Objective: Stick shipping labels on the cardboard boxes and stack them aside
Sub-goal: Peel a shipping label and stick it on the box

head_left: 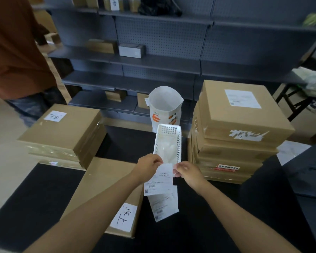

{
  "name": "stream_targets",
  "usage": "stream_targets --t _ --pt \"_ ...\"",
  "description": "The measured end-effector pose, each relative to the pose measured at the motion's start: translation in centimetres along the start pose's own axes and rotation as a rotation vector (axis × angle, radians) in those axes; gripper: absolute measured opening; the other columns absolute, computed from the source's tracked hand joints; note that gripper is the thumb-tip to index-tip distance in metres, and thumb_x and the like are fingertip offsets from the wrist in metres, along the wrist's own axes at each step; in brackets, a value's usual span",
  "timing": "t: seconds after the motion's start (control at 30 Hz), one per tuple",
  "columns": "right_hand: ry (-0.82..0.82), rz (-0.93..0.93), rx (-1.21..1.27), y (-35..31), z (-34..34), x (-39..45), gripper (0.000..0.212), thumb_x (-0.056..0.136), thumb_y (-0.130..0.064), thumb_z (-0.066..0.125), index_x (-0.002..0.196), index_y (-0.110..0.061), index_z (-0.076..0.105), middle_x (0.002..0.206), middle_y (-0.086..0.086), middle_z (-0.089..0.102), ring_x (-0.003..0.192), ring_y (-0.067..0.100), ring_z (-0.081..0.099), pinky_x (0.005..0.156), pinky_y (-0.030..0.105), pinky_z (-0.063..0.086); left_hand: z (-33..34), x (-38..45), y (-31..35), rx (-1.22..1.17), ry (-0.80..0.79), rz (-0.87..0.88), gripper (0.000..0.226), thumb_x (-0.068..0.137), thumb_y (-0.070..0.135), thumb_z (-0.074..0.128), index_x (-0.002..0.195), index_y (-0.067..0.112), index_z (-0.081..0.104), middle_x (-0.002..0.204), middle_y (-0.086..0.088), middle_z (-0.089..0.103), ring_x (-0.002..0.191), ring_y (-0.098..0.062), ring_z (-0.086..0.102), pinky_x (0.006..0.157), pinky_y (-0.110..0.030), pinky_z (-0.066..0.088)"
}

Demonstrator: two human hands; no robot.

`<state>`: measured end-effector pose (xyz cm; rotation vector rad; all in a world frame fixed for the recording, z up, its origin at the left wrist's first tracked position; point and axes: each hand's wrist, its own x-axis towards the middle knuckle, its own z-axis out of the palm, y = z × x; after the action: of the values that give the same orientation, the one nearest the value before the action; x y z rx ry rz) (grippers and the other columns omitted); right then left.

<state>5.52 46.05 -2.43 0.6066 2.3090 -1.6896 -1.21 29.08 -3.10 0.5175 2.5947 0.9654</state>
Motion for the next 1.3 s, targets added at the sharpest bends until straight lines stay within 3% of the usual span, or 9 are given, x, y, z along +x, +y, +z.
stream_targets --t 0.17,0.47,0.67,0.77,0.97,1.07,1.17,1.23,1.3 --pt "-0.056 -0.014 -0.016 -0.3 0.4 0.3 0.018 0.097 -0.013 0.052 0.102 0.001 0.063 0.086 0.007 0.069 0.073 0.013 0.065 0.058 0.008 0.049 -0.7 -0.5 -0.5 -0.003 -0.041 0.020 0.016 0.095 0.019 0.051 0.095 0.017 0.067 0.099 0.005 0.061 0.094 -0.010 0.055 0.080 -0.020 0.042" --pt "-0.130 0.015 -0.125 -0.4 0.6 0.3 0.016 0.096 -0.019 0.052 0.100 -0.007 0.064 0.087 0.004 0.072 0.074 0.011 0.068 0.063 0.014 0.048 -1.0 -0.7 -1.0 0.082 -0.077 0.113 0.015 0.096 0.018 0.051 0.098 0.015 0.066 0.094 0.011 0.057 0.091 -0.007 0.051 0.109 -0.031 0.025" --pt "-0.185 0.025 -0.117 -0.7 0.5 -0.2 0.014 0.096 -0.014 0.048 0.092 -0.007 0.059 0.087 0.008 0.071 0.071 0.011 0.066 0.056 0.011 0.046 -0.9 -1.0 -1.0 0.063 -0.137 0.108 0.015 0.096 0.019 0.052 0.101 0.017 0.066 0.103 0.006 0.061 0.099 -0.009 0.051 0.101 -0.029 0.037" --pt "-0.231 0.044 -0.092 -0.7 0.3 -0.3 0.013 0.094 -0.009 0.046 0.090 -0.004 0.058 0.083 0.010 0.070 0.069 0.012 0.065 0.060 0.015 0.051 -0.8 -1.0 -1.3 0.057 -0.183 0.121 0.014 0.096 0.020 0.052 0.098 0.019 0.065 0.103 0.007 0.062 0.099 -0.010 0.052 0.093 -0.028 0.043" --pt "-0.340 0.112 -0.032 -0.6 0.3 -0.7 0.014 0.089 -0.006 0.052 0.089 0.001 0.064 0.086 0.013 0.072 0.073 0.017 0.068 0.073 0.023 0.057 -0.8 -1.4 -1.0 0.139 -0.165 0.186 0.015 0.096 0.019 0.052 0.098 0.016 0.067 0.105 0.005 0.065 0.098 -0.008 0.057 0.110 -0.025 0.011" --pt "-0.342 0.152 0.012 -0.6 0.6 -0.8 0.014 0.087 -0.007 0.056 0.089 -0.001 0.068 0.085 0.011 0.072 0.075 0.016 0.068 0.078 0.025 0.057 -0.4 -1.5 -1.5 0.247 -0.112 0.215 0.015 0.094 0.027 0.057 0.105 0.024 0.066 0.111 0.009 0.062 0.106 -0.007 0.053 0.116 -0.035 0.014" --pt "-0.279 0.166 0.121 -0.4 1.2 -1.0 0.014 0.088 -0.010 0.057 0.089 -0.005 0.070 0.085 0.009 0.073 0.073 0.014 0.065 0.082 0.026 0.055 0.5 -1.9 -1.7 0.261 0.074 0.170 0.028 0.089 0.030 0.061 0.117 0.029 0.059 0.119 0.012 0.051 0.112 -0.008 0.047 0.104 -0.031 0.028" --pt "-0.202 0.174 0.187 -0.3 1.8 -1.2 0.012 0.089 -0.011 0.059 0.087 -0.006 0.070 0.079 0.005 0.071 0.067 0.011 0.060 0.078 0.025 0.053 0.8 -2.6 -1.2 0.150 0.169 0.096 0.018 0.087 0.027 0.061 0.106 0.025 0.061 0.105 0.012 0.052 0.097 -0.009 0.054 0.088 -0.025 0.040" --pt "-0.124 0.176 0.224 -0.3 2.4 -1.3 0.010 0.088 -0.013 0.062 0.083 -0.009 0.070 0.071 0.001 0.065 0.061 0.010 0.051 0.074 0.024 0.049 1.1 -3.2 -0.6 0.040 0.156 0.033 0.006 0.088 0.027 0.059 0.092 0.023 0.062 0.092 0.011 0.060 0.084 -0.008 0.058 0.076 -0.023 0.046"
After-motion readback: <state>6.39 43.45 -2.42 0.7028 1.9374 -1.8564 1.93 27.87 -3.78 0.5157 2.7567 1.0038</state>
